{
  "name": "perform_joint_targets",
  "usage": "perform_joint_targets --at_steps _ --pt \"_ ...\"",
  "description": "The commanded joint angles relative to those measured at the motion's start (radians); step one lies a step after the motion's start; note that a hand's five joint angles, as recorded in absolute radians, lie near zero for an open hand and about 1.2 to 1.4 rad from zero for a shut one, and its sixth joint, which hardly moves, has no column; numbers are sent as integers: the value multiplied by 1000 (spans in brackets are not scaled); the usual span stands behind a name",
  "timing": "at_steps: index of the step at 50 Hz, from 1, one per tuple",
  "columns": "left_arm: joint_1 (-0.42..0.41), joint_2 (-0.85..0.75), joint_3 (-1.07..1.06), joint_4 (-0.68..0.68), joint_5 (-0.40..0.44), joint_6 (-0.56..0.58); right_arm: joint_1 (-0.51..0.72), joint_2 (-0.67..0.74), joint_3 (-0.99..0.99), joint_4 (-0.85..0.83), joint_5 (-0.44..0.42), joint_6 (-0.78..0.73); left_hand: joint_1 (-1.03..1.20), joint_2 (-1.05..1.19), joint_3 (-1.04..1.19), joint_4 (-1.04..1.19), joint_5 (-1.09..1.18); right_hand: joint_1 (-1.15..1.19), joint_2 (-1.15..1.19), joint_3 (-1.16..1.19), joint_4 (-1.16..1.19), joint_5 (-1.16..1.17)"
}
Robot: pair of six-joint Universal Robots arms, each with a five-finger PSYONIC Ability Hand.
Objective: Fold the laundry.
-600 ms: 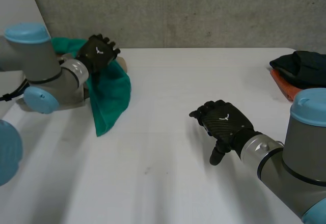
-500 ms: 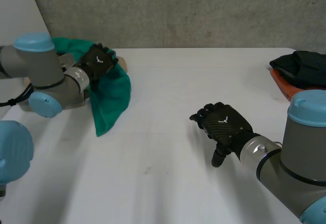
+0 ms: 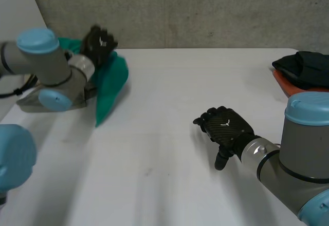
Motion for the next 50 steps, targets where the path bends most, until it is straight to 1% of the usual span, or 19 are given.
perform_joint_targets --at_steps 1,6,8,9,13,17,19,20,23,27,30,31,34,35,37,42,46,47,50 --pt "-144 353 -187 126 -77 -338 -26 -20 -16 8 1 3 273 207 214 202 252 -49 -32 -28 -37 -49" --pt "-243 493 -215 71 -148 -469 -74 -46 -50 34 1 20 273 207 214 202 252 -49 -32 -28 -37 -49" --pt "-270 516 -215 40 -165 -494 -92 -56 -64 53 1 34 273 207 214 202 252 -49 -32 -28 -37 -49" --pt "-298 527 -215 -2 -180 -506 -112 -65 -79 72 0 52 273 207 214 202 252 -49 -32 -28 -37 -49" --pt "-344 518 -212 -119 -218 -517 -161 -85 -120 129 -3 113 273 207 214 202 252 -49 -32 -28 -37 -49" --pt "-385 484 -219 -252 -280 -564 -199 -99 -159 172 -3 156 273 207 214 202 252 -49 -32 -28 -37 -49" --pt "-407 460 -225 -297 -297 -612 -213 -100 -173 189 -3 165 273 207 214 202 252 -49 -32 -28 -37 -49" --pt "-422 432 -233 -329 -307 -665 -221 -99 -183 204 -3 170 273 207 214 202 252 -49 -32 -28 -37 -49" --pt "-441 372 -245 -351 -318 -739 -225 -97 -191 223 0 167 273 207 214 202 252 -49 -32 -28 -37 -49" --pt "-464 222 -239 -355 -349 -839 -219 -82 -194 258 4 149 273 207 214 202 252 -49 -32 -28 -37 -49" --pt "-455 159 -218 -369 -366 -865 -209 -73 -196 275 14 136 248 181 188 176 226 -49 -32 -28 -37 -49" --pt "-447 141 -201 -394 -379 -883 -199 -70 -196 287 27 129 18 -49 -41 -54 -4 -49 -32 -28 -37 -49" --pt "-427 147 -189 -437 -384 -903 -184 -68 -194 300 50 127 -450 -517 -509 -522 -471 -49 -32 -28 -37 -49" --pt "-415 171 -190 -457 -375 -908 -170 -68 -191 301 61 132 -736 -803 -795 -808 -758 -49 -32 -28 -37 -49" --pt "-401 203 -198 -467 -357 -908 -158 -66 -191 306 75 139 -948 -1015 -1007 -1020 -970 -49 -32 -28 -37 -49" --pt "-341 340 -299 -467 -311 -888 -97 -53 -197 320 127 205 -948 -1015 -1007 -1020 -970 -49 -32 -28 -37 -49" --pt "-272 442 -429 -425 -287 -857 -35 -24 -222 344 188 357 -948 -1015 -1007 -1020 -970 -49 -32 -28 -37 -49" --pt "-246 467 -477 -399 -281 -839 -9 -1 -238 353 202 441 -948 -1015 -1007 -1020 -970 -49 -32 -28 -37 -49" --pt "-208 489 -544 -365 -268 -804 26 36 -269 359 212 578 -948 -1015 -1007 -1020 -970 -49 -32 -28 -37 -49"
